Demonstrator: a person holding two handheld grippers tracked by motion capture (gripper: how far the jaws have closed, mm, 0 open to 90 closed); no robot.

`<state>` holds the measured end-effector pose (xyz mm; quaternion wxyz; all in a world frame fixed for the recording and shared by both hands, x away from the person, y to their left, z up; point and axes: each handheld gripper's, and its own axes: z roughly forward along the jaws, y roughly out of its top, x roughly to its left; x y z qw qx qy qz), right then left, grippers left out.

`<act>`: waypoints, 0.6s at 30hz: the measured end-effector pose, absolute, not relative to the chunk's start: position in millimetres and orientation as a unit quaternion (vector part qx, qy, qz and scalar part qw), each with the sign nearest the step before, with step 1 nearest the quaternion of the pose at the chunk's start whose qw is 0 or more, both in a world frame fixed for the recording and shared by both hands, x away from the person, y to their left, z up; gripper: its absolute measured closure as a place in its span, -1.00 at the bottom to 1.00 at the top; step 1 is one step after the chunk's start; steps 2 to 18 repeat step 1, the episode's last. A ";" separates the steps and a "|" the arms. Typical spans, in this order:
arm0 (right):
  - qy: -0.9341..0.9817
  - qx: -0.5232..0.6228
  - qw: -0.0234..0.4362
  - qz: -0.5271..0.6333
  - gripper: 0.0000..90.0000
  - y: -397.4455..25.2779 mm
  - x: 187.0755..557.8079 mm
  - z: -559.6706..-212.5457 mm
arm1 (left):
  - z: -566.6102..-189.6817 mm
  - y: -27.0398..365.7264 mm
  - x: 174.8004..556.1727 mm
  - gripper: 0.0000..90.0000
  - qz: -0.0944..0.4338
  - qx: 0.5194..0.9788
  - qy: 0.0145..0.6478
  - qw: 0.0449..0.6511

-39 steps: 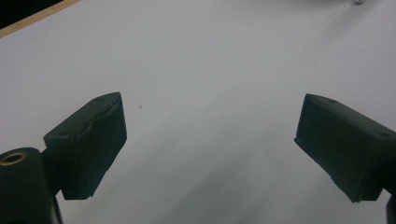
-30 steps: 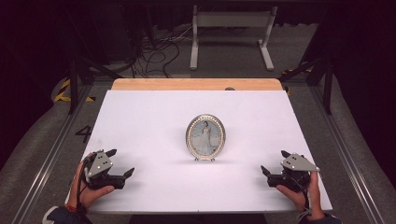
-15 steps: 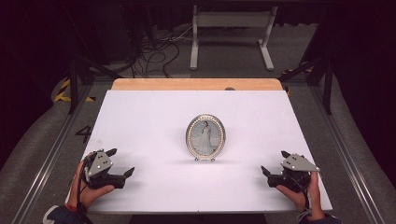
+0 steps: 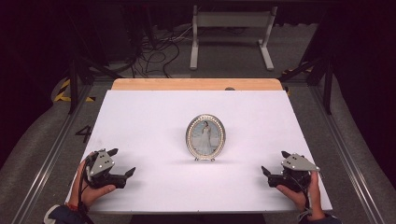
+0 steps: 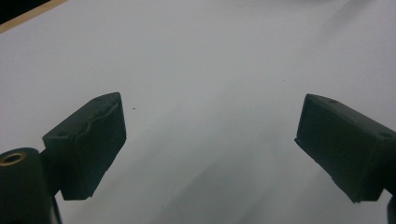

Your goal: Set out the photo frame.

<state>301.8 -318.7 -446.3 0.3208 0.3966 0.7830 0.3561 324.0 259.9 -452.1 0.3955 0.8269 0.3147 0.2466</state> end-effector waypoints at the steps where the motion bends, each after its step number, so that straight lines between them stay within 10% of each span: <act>1: 0.783 0.397 0.321 0.356 -0.78 -318.7 302.0 -446.5 | -452.3 260.0 324.8 -0.81 0.246 0.826 0.316 0.397; 18: 0.783 0.397 0.321 0.356 -0.78 -318.7 302.0 -446.5 | -452.3 260.0 324.8 -0.81 0.246 0.826 0.316 0.397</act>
